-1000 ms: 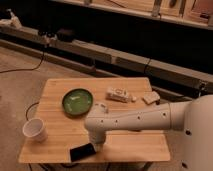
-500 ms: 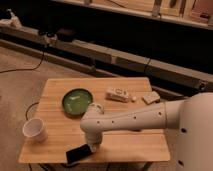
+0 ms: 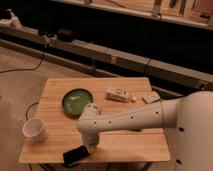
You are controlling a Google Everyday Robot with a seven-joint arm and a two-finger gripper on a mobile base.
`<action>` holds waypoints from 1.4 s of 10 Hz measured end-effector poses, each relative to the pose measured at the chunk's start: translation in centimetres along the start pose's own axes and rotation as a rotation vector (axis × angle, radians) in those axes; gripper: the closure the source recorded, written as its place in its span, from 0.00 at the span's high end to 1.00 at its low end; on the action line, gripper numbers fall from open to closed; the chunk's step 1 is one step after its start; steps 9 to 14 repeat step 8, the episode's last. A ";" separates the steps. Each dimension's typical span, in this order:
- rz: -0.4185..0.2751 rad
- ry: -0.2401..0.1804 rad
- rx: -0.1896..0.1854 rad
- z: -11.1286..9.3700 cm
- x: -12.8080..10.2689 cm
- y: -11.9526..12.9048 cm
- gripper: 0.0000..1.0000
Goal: Push the eraser across the table
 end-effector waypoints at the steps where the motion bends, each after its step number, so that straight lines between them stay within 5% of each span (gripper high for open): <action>1: 0.000 0.000 0.000 0.0 0.0 0.0 0.02; 3: 0.000 0.000 0.000 0.0 0.0 0.0 0.04; 8: -0.001 0.002 -0.001 0.0 0.0 0.0 0.53; 14: -0.001 0.002 -0.001 0.0 0.0 0.0 0.53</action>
